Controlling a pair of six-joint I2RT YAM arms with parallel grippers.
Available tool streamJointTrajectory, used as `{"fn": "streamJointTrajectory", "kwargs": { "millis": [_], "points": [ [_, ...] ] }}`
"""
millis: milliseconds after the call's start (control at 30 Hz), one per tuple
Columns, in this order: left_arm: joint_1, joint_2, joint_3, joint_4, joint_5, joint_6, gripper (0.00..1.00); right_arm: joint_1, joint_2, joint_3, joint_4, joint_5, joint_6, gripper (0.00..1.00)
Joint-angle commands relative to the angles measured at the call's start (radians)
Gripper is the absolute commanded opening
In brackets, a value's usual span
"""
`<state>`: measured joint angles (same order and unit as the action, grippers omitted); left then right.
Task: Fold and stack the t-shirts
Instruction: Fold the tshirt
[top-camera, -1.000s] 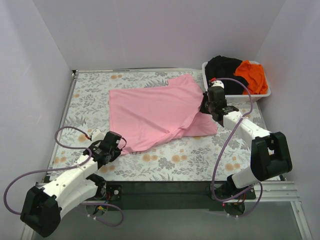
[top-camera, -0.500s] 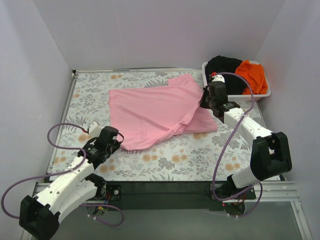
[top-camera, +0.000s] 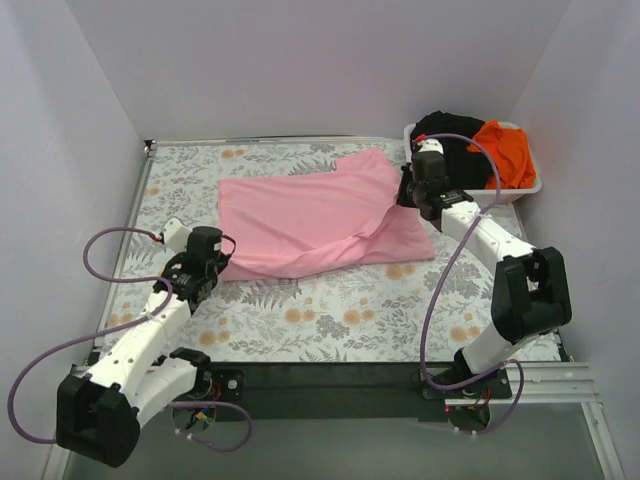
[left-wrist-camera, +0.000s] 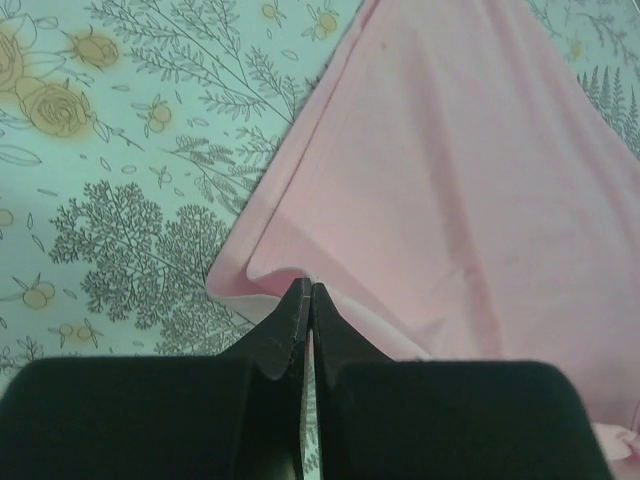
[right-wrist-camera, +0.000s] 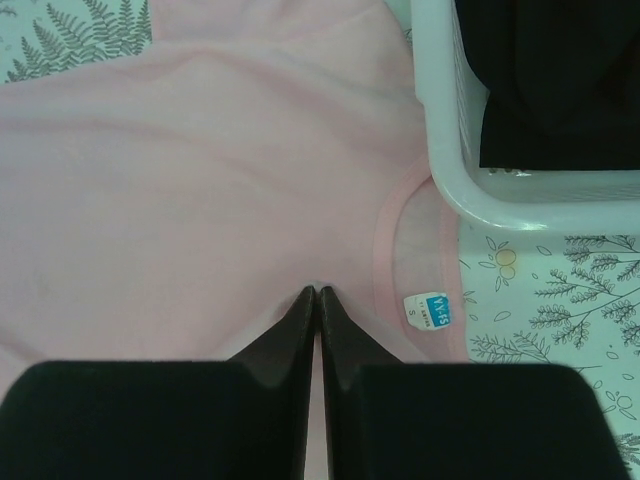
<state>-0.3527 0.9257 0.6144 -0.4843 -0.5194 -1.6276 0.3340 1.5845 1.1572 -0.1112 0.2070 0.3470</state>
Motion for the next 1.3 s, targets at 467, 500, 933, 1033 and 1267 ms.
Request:
{"fn": "streamJointTrajectory", "kwargs": {
  "millis": [467, 500, 933, 1033, 1267],
  "points": [
    [0.155, 0.329, 0.156, 0.222, 0.154, 0.184, 0.0, -0.01, 0.147, 0.124, -0.027, 0.069, -0.037, 0.01],
    [0.162, 0.353, 0.162, 0.227, 0.159, 0.187, 0.0, -0.013, 0.153, 0.13, -0.031, 0.071, -0.037, 0.01],
    [0.205, 0.487, 0.266, 0.293, 0.252, 0.236, 0.0, -0.027, 0.212, 0.15, -0.042, 0.089, -0.046, 0.01],
    [0.208, 0.541, 0.298, 0.296, 0.256, 0.25, 0.0, -0.027, 0.226, 0.151, -0.044, 0.086, -0.048, 0.01],
    [0.239, 0.614, 0.321, 0.337, 0.242, 0.271, 0.0, -0.027, 0.242, 0.148, -0.045, 0.08, -0.048, 0.01]
  ]
}}
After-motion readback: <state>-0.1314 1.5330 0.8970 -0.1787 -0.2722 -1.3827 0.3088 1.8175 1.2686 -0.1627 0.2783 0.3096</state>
